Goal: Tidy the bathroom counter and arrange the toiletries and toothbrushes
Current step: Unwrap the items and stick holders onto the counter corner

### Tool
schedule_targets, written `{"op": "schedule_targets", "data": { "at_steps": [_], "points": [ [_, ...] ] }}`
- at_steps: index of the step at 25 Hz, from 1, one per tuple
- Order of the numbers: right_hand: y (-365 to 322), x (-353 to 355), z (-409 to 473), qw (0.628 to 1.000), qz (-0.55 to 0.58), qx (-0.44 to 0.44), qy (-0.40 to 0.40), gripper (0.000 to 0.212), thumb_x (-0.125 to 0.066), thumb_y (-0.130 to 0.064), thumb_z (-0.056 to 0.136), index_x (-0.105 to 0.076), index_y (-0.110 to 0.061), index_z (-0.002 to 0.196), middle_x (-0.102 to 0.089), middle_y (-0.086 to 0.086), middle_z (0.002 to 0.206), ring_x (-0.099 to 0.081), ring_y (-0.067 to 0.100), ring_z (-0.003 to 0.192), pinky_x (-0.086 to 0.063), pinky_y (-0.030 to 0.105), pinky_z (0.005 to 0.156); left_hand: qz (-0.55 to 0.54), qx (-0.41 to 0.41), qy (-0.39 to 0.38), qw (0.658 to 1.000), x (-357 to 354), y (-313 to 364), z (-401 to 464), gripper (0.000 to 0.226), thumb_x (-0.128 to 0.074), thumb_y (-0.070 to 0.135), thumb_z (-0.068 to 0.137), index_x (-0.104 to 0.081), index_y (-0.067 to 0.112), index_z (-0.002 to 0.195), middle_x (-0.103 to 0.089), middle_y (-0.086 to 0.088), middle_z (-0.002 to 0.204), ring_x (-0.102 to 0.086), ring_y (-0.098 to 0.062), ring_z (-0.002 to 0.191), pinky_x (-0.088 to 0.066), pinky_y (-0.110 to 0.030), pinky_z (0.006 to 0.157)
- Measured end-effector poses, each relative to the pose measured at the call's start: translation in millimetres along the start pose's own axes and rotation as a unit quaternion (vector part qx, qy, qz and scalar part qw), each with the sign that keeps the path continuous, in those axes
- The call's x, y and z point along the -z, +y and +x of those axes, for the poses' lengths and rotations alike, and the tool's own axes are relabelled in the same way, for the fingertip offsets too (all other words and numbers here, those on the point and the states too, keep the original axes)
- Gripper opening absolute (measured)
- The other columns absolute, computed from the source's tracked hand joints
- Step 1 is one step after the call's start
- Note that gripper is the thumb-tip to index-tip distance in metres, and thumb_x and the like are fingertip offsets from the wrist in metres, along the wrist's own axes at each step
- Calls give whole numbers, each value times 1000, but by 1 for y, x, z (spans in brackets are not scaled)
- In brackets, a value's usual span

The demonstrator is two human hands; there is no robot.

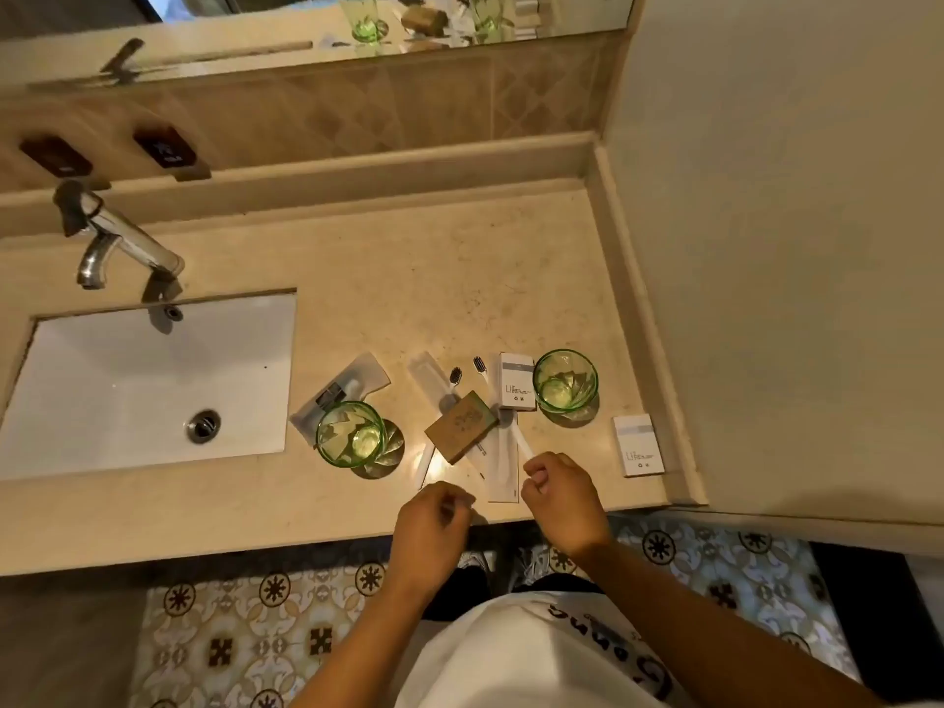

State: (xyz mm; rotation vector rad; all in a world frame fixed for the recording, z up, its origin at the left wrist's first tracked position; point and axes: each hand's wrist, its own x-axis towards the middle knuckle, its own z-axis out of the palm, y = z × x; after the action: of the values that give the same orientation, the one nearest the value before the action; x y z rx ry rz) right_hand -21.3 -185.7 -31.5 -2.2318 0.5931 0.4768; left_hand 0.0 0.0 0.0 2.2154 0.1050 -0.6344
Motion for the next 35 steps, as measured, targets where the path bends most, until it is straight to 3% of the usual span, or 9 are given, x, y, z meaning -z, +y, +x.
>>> {"op": "schedule_targets", "data": {
  "at_steps": [5,9,11,14,18,23,29,32,35],
  "points": [
    [-26,-18,15,996,-1,22,88,23,-68,-12,85,-69,-2,106,-71,13,93,-66,29,82,-57,40,76,-100,81,-96,987,0,7,34,34,-58,33,84,-71,19,112,-74,4,102,-69,-11,94,-56,-34,90],
    [-45,-23,17,991,-10,-99,86,33,-62,-21,92,-63,-9,123,-71,10,112,-65,29,103,-51,35,89,-185,129,-178,958,7,10,45,10,-54,26,74,-63,24,72,-59,1,71,-55,-22,73,-48,-36,70],
    [-45,-26,18,986,57,-128,91,31,-65,-21,92,-62,-11,122,-71,7,105,-66,25,93,-53,27,76,-263,160,-198,931,7,13,48,10,-59,14,86,-66,19,80,-68,-5,74,-66,-28,74,-59,-41,71],
    [-49,-28,15,977,129,-153,75,22,-64,-22,93,-68,-12,112,-71,1,93,-65,19,81,-46,18,62,-268,163,-179,933,7,19,48,9,-60,12,96,-67,14,102,-76,-8,92,-76,-25,84,-64,-44,80],
    [-58,-26,8,966,192,-158,65,14,-66,-29,91,-70,-19,82,-71,0,77,-68,22,74,-57,32,67,-244,151,-198,937,14,27,47,6,-62,17,97,-67,16,100,-75,-5,90,-77,-25,82,-64,-41,79],
    [-68,-13,-3,925,335,-175,31,23,-65,-31,87,-70,-9,89,-69,9,82,-62,24,74,-52,35,69,-235,160,-209,936,32,42,56,18,-54,15,100,-60,13,83,-67,-8,78,-64,-22,61,-54,-30,58],
    [-74,2,-13,837,529,-122,-68,27,-66,-19,76,-62,1,94,-54,18,74,-49,19,57,-40,28,51,-241,131,-194,942,47,56,71,23,-56,21,95,-62,8,77,-61,-20,68,-55,-27,60,-45,-33,57],
    [-76,7,-10,852,503,-99,-106,46,-72,-34,69,-62,4,93,-55,20,85,-51,22,68,-44,28,57,-234,111,-173,950,51,61,75,22,-55,12,93,-64,-7,85,-64,-40,84,-59,-33,68,-51,-39,64],
    [-82,19,-3,883,445,-81,-125,34,-72,-34,70,-67,-8,91,-64,9,88,-61,20,83,-52,32,73,-231,96,-137,959,54,66,77,20,-54,2,90,-66,-13,97,-67,-37,94,-61,-29,71,-51,-41,66]
  ]
}}
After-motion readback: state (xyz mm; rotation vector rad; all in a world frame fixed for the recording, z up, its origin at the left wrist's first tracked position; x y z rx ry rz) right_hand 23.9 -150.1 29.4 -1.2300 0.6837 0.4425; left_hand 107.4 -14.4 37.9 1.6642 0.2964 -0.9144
